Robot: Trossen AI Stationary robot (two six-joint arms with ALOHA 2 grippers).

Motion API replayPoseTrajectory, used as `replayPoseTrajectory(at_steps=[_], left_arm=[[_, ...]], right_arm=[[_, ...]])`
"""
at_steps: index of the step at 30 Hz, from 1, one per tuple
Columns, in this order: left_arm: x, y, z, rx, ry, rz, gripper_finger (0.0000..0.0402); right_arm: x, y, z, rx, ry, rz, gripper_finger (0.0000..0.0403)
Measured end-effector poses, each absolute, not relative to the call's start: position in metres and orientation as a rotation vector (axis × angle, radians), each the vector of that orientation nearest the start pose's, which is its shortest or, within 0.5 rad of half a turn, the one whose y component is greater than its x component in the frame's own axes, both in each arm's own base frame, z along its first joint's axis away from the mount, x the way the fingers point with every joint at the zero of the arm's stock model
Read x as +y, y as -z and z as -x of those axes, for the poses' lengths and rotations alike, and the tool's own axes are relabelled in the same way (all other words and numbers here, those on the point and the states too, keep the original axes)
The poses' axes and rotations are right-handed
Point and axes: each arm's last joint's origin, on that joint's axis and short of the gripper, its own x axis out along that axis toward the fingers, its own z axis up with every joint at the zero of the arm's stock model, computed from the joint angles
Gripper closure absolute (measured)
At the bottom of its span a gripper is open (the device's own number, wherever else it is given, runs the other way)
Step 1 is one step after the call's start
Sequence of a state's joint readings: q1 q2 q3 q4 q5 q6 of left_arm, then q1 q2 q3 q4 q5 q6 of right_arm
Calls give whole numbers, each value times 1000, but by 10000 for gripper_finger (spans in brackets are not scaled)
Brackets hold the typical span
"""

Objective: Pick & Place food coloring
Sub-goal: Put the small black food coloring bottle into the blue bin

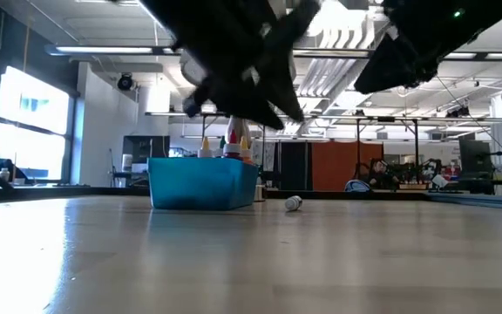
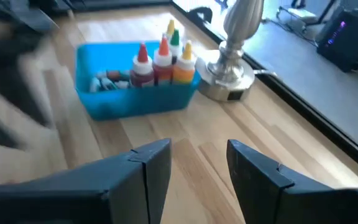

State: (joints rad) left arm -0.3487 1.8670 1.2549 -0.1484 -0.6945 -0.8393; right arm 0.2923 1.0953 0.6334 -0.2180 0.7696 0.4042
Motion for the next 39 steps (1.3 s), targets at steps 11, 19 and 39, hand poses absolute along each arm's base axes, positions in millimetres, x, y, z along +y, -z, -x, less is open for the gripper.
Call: replayPoseTrajectory(at_steps=[11,19,39], left_arm=[[-88,-165,-444,554,-716,384,273],[-80,-174,-459,644,-834,319,273],[-44,-154,-458,808,-895,386,273]], right_arm=[[46,-229,-189,436,513,-56,254],[49,-230,-191,420,494,-63,254],[50,-232,-193,404,466,-73,253]])
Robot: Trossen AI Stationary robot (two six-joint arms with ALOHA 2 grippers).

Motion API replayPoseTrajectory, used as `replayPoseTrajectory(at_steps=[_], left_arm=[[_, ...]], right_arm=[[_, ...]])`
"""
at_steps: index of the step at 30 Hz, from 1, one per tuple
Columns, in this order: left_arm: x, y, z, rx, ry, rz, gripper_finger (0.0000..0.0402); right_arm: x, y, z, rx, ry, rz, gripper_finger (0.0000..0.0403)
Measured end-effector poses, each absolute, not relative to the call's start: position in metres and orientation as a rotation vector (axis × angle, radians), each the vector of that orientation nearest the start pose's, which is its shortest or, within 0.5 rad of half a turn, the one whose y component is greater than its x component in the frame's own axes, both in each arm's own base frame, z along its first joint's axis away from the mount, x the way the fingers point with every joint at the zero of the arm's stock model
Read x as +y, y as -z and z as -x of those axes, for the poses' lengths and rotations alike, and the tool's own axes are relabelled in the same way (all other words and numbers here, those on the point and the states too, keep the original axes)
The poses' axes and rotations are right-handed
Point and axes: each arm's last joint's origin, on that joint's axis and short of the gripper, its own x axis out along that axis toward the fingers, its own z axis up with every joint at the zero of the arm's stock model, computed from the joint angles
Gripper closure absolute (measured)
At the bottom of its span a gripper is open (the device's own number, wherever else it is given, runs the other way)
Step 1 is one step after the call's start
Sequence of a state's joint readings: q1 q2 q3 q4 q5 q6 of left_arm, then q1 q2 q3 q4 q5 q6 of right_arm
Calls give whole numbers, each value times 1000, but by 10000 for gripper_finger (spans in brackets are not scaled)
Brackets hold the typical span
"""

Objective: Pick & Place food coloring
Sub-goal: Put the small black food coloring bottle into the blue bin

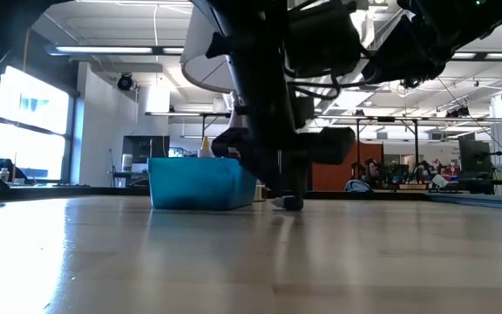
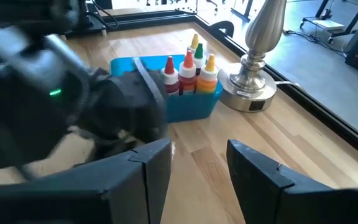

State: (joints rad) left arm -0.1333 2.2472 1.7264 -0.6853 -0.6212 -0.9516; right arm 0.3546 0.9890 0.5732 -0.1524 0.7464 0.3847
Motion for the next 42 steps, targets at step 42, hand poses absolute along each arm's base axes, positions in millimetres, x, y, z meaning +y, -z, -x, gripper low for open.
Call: replayPoseTrajectory(at_steps=[42], left_arm=[[-38,-173,-466,927,-612,181,273]], right_arm=[[51,-232,-193,411,445,-79,253]])
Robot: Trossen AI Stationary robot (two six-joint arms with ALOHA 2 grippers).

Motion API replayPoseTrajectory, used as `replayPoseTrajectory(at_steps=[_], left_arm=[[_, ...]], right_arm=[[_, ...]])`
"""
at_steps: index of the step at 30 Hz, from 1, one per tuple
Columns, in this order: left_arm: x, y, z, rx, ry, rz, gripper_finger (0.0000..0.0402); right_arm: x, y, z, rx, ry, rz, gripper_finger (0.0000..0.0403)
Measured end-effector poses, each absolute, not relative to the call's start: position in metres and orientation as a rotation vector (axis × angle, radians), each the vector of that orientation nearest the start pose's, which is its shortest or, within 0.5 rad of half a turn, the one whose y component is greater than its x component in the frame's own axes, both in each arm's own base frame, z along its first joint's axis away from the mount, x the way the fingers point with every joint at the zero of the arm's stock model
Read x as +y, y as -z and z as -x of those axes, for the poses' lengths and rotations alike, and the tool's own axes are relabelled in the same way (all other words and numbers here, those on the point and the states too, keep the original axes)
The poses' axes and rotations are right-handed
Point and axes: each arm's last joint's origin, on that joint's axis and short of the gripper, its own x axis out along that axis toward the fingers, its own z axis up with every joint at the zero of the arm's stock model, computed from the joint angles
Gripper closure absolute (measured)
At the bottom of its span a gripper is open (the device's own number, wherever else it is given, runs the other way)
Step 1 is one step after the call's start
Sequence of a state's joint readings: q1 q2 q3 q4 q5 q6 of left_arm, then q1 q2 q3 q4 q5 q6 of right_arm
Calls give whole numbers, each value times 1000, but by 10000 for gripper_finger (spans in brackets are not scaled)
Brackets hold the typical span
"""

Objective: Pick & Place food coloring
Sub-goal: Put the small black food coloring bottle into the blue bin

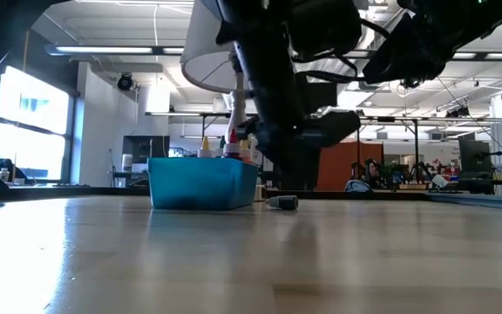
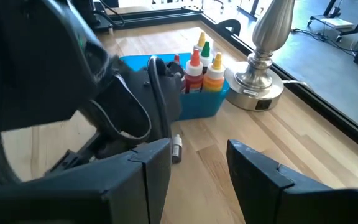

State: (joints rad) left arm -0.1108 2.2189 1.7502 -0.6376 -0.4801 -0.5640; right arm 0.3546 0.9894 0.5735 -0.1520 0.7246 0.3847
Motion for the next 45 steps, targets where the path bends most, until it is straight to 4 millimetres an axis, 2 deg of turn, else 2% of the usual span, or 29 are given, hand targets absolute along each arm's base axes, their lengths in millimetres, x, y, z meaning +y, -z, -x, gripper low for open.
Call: replayPoseTrajectory(at_steps=[6,11,14,17,22,31,35,45], left_arm=[[-38,-202,-470,1001,-472,-54,273],[-34,-226,-473,1093,-170,-324,273],[-29,-219,-474,1138,-17,-466,273],[-20,-206,-477,1181,2,-526,273],[0,-187,-478,1262,-2,-509,273],[26,-187,-475,1287,16,-421,273],[28,-186,-474,1283,93,-345,273],[28,-186,-474,1284,84,-353,273]], right_arm=[[51,-232,-193,411,445,-80,254],[51,-233,-193,407,441,-85,254],[51,-232,-193,417,436,-79,253],[51,-232,-193,421,437,-74,253],[51,-232,-193,419,447,-74,253],[51,-231,-192,430,447,-68,253],[51,-230,-192,432,445,-68,253],[51,-230,-192,433,442,-66,253]])
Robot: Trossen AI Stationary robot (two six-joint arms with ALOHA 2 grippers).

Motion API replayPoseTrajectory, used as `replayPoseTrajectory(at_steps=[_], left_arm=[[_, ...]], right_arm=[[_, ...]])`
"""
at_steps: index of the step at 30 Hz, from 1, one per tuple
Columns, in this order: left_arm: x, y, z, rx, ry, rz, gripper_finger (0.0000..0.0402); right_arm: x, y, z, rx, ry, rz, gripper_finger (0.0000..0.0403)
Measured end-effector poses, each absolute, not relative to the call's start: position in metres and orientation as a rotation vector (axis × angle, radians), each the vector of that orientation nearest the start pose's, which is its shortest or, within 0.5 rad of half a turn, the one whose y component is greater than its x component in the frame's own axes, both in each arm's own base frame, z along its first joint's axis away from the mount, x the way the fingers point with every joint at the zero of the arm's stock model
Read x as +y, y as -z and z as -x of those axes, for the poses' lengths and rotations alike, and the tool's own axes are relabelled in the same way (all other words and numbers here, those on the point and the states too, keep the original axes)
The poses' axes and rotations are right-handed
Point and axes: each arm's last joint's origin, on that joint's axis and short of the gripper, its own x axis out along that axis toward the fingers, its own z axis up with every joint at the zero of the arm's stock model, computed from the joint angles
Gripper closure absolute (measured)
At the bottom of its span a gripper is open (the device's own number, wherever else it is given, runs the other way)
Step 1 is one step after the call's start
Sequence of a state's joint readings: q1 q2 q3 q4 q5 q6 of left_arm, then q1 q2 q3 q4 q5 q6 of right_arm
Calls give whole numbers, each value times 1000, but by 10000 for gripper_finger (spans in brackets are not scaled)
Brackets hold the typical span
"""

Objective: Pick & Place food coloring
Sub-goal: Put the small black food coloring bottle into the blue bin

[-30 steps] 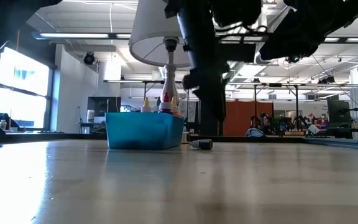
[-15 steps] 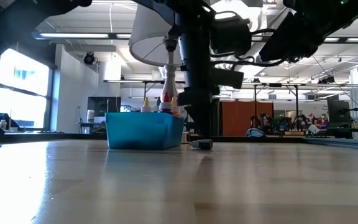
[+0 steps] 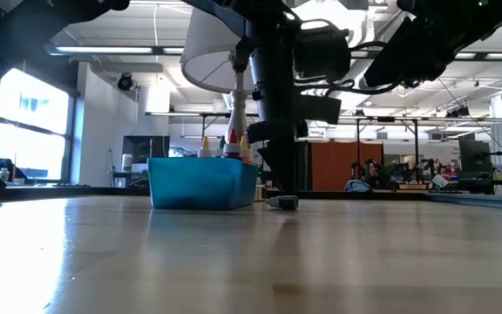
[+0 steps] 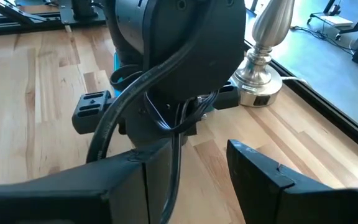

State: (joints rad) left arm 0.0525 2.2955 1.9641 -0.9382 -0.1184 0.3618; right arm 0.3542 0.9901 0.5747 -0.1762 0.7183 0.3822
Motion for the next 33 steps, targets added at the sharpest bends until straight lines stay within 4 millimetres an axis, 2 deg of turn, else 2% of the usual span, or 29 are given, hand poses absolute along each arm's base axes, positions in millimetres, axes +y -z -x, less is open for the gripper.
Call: replayPoseTrajectory(at_steps=[3,12,19,24,33], left_arm=[[28,-184,-474,1286,84,-353,273],[32,-160,-481,1317,77,-350,273],[32,-160,-478,1350,15,-343,273],[33,-172,-477,1388,-47,-252,273],[19,-222,-479,1366,-23,-270,273]], right_arm=[[51,-230,-192,434,442,-66,254],[51,-230,-192,436,443,-66,254],[51,-229,-192,440,442,-64,253],[50,-229,-192,440,446,-62,253],[51,-230,-192,438,444,-65,253]])
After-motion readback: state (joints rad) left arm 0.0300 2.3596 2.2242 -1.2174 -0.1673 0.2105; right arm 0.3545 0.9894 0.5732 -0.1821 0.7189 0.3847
